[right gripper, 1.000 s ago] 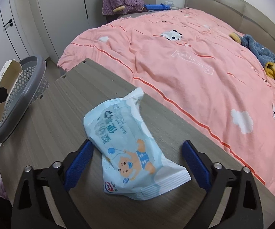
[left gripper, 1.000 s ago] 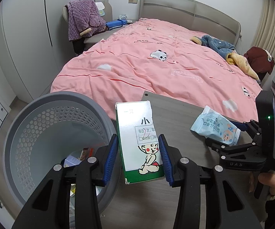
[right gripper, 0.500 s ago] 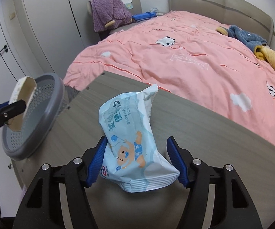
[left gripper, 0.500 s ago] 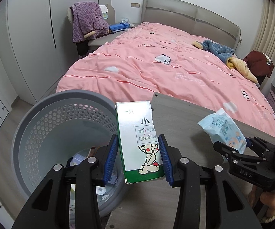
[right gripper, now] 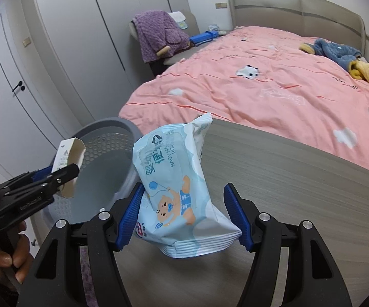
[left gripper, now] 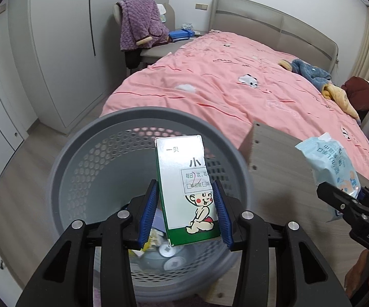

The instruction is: Collect trash

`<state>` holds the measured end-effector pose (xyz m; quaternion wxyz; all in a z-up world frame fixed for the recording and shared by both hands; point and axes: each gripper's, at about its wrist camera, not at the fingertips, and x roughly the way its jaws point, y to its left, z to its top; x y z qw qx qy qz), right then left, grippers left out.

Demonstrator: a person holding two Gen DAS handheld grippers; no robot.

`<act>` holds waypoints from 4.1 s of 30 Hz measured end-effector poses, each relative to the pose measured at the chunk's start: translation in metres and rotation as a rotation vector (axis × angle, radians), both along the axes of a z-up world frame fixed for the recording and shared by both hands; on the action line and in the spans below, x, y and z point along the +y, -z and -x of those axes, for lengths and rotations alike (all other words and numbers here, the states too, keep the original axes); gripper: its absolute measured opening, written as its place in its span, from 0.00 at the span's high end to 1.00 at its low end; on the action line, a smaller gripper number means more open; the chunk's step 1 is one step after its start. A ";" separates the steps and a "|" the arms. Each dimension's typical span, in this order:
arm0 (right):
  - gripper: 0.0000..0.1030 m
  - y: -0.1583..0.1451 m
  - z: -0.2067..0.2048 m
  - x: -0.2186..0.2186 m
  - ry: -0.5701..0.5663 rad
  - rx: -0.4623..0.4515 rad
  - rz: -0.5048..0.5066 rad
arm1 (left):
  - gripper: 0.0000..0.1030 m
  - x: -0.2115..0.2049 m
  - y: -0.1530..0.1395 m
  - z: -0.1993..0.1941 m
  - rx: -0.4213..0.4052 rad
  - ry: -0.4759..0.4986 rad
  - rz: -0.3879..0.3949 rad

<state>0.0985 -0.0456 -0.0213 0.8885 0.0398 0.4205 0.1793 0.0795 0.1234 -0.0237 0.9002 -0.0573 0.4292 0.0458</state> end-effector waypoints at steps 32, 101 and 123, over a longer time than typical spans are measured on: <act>0.34 0.017 -0.031 0.136 -0.210 0.029 0.065 | 0.58 0.080 0.015 0.006 0.014 -0.085 -0.013; 0.14 0.003 -0.015 0.118 -0.159 -0.005 0.045 | 0.21 0.083 0.000 0.023 0.001 -0.139 -0.038; 0.13 0.002 -0.015 0.116 -0.158 -0.007 0.044 | 0.20 0.084 -0.001 0.024 0.020 -0.159 -0.046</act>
